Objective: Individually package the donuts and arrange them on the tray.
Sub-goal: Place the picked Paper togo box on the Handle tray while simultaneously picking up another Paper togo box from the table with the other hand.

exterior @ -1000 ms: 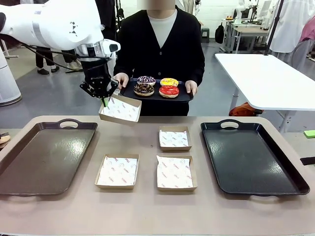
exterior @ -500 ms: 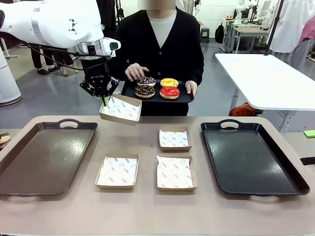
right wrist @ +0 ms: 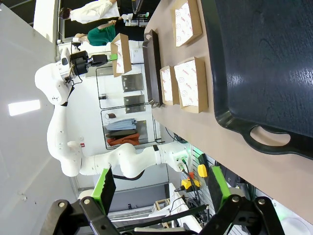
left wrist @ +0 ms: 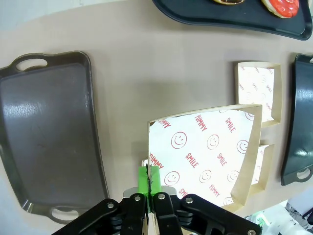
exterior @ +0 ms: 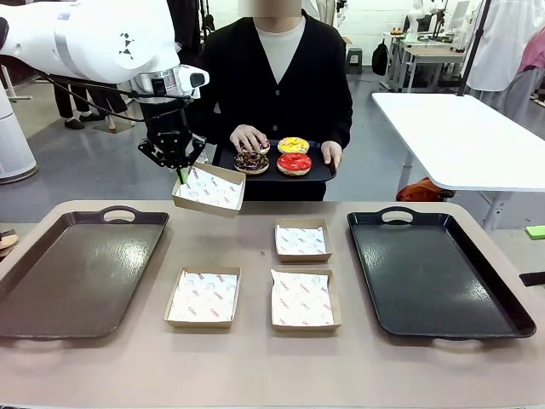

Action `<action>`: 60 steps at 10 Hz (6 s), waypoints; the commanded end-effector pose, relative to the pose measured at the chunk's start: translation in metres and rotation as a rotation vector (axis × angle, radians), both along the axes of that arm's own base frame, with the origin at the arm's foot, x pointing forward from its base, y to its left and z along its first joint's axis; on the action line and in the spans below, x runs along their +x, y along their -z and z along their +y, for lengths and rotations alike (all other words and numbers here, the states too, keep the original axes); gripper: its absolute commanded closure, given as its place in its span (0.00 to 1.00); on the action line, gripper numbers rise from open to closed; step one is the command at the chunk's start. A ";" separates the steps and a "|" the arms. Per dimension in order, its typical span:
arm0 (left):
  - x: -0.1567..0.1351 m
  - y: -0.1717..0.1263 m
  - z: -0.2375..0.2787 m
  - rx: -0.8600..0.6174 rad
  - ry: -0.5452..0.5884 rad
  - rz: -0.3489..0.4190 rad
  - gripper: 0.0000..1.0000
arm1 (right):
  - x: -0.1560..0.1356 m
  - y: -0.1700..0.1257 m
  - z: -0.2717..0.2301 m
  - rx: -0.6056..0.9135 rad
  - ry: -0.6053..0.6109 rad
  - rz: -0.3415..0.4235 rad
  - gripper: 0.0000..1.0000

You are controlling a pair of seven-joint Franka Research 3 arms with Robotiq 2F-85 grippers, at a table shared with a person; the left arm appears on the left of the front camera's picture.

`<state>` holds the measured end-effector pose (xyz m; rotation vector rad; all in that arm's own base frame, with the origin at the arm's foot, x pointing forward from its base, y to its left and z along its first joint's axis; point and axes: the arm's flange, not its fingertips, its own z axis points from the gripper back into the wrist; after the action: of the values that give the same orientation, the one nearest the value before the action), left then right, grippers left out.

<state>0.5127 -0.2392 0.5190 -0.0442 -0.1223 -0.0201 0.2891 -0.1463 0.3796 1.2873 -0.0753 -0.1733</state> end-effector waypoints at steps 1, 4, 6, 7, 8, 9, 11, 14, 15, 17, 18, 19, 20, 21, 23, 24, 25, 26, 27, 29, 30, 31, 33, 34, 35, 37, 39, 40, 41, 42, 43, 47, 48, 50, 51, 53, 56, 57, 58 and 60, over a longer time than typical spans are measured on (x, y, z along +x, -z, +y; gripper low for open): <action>0.000 -0.002 0.002 0.000 0.004 -0.004 1.00 | 0.000 0.000 0.000 0.006 -0.002 -0.004 0.00; 0.000 -0.002 0.002 0.000 0.004 -0.004 1.00 | 0.000 0.000 0.000 0.006 -0.002 -0.004 0.00; 0.000 -0.002 0.002 0.000 0.004 -0.004 1.00 | 0.000 0.000 0.000 0.006 -0.002 -0.004 0.00; 0.000 -0.002 0.002 0.000 0.004 -0.004 1.00 | 0.000 0.000 0.000 0.006 -0.002 -0.004 0.00; 0.000 -0.002 0.002 0.000 0.004 -0.004 1.00 | 0.000 0.000 0.000 0.006 -0.002 -0.004 0.00; 0.000 -0.002 0.002 0.000 0.004 -0.004 1.00 | 0.000 0.000 0.000 0.006 -0.002 -0.004 0.00; 0.000 -0.002 0.002 0.000 0.004 -0.004 1.00 | 0.000 0.000 0.000 0.006 -0.002 -0.004 0.00; 0.000 -0.002 0.002 0.000 0.004 -0.004 1.00 | 0.000 0.000 0.000 0.006 -0.002 -0.004 0.00; 0.000 -0.002 0.002 0.000 0.004 -0.004 1.00 | 0.000 0.000 0.000 0.006 -0.002 -0.004 0.00; 0.000 -0.002 0.002 0.000 0.004 -0.004 1.00 | 0.000 0.000 0.000 0.006 -0.002 -0.004 0.00; 0.000 -0.002 0.002 0.000 0.004 -0.004 1.00 | 0.000 0.000 0.000 0.006 -0.002 -0.004 0.00; 0.000 -0.002 0.002 0.000 0.004 -0.004 1.00 | 0.000 0.000 0.000 0.006 -0.002 -0.004 0.00; 0.000 -0.002 0.002 0.000 0.004 -0.004 1.00 | 0.000 0.000 0.000 0.006 -0.002 -0.004 0.00; 0.000 -0.002 0.002 0.000 0.004 -0.004 1.00 | 0.000 0.000 0.000 0.006 -0.002 -0.004 0.00; 0.000 -0.002 0.002 0.000 0.004 -0.004 1.00 | 0.000 0.000 0.000 0.006 -0.002 -0.004 0.00; 0.000 -0.002 0.002 0.000 0.004 -0.004 1.00 | 0.000 0.000 0.000 0.006 -0.002 -0.004 0.00; 0.000 -0.002 0.002 0.000 0.004 -0.004 1.00 | 0.000 0.000 0.000 0.006 -0.002 -0.004 0.00; 0.000 -0.002 0.002 0.000 0.004 -0.004 1.00 | 0.000 0.000 0.000 0.006 -0.002 -0.004 0.00; 0.000 0.000 0.000 0.000 0.000 0.000 0.99 | 0.000 0.000 0.000 0.000 0.000 0.000 0.00; -0.010 -0.008 0.016 -0.004 0.076 -0.015 0.99 | 0.035 -0.021 0.047 -0.148 -0.047 0.065 0.00; -0.019 -0.013 0.031 0.014 0.100 -0.016 0.99 | 0.053 -0.033 0.071 -0.225 -0.073 0.096 0.00; -0.024 -0.016 0.057 0.017 0.083 -0.013 0.99 | 0.076 -0.045 0.095 -0.296 -0.097 0.125 0.00; -0.050 -0.021 0.100 -0.019 0.065 0.014 0.99 | 0.114 -0.068 0.136 -0.443 -0.083 0.163 0.00; -0.064 -0.022 0.121 -0.036 0.053 0.009 0.99 | 0.129 -0.079 0.159 -0.516 -0.077 0.163 0.00; -0.077 -0.018 0.142 -0.056 0.035 0.013 0.99 | 0.141 -0.088 0.182 -0.586 -0.074 0.159 0.00; -0.094 -0.003 0.176 -0.083 0.016 0.029 0.99 | 0.171 -0.095 0.226 -0.727 -0.072 0.101 0.00; -0.098 0.013 0.200 -0.096 -0.004 0.024 0.99 | 0.202 -0.087 0.261 -0.849 -0.053 0.037 0.00; -0.097 0.019 0.213 -0.121 -0.033 0.025 0.99 | 0.213 -0.078 0.284 -0.897 -0.059 0.003 0.00; -0.091 0.028 0.221 -0.130 -0.038 0.030 0.99 | 0.222 -0.067 0.301 -0.935 -0.076 -0.029 0.00; -0.082 0.035 0.228 -0.127 -0.048 0.037 0.99 | 0.229 -0.053 0.315 -0.978 -0.090 -0.053 0.00; -0.074 0.040 0.236 -0.125 -0.053 0.042 0.99 | 0.234 -0.038 0.329 -1.013 -0.098 -0.071 0.00; -0.067 0.053 0.242 -0.094 -0.078 0.060 0.99 | 0.232 -0.014 0.338 -1.015 -0.156 -0.080 0.00; -0.067 0.053 0.242 -0.094 -0.078 0.060 0.99 | 0.232 -0.014 0.338 -1.015 -0.156 -0.080 0.00; -0.067 0.053 0.242 -0.094 -0.078 0.060 0.99 | 0.232 -0.014 0.338 -1.015 -0.156 -0.080 0.00; -0.067 0.053 0.242 -0.094 -0.078 0.060 0.99 | 0.232 -0.014 0.338 -1.015 -0.156 -0.080 0.00; -0.067 0.053 0.242 -0.094 -0.078 0.060 0.99 | 0.232 -0.014 0.338 -1.015 -0.156 -0.080 0.00; -0.063 0.071 0.248 -0.064 -0.042 0.077 0.99 | 0.232 -0.018 0.353 -1.087 -0.172 -0.093 0.00; -0.057 0.075 0.251 -0.041 -0.012 0.068 0.99 | 0.233 -0.020 0.366 -1.133 -0.190 -0.083 0.00; -0.054 0.084 0.259 -0.035 0.034 0.050 0.99 | 0.237 -0.022 0.375 -1.172 -0.196 -0.088 0.00; -0.049 0.107 0.274 -0.005 0.042 0.072 0.99 | 0.243 -0.024 0.389 -1.238 -0.221 -0.080 0.00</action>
<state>0.4614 0.0226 0.4226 -0.0751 -0.0357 -0.0401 0.5193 0.2298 0.4016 0.1121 -0.1079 0.1350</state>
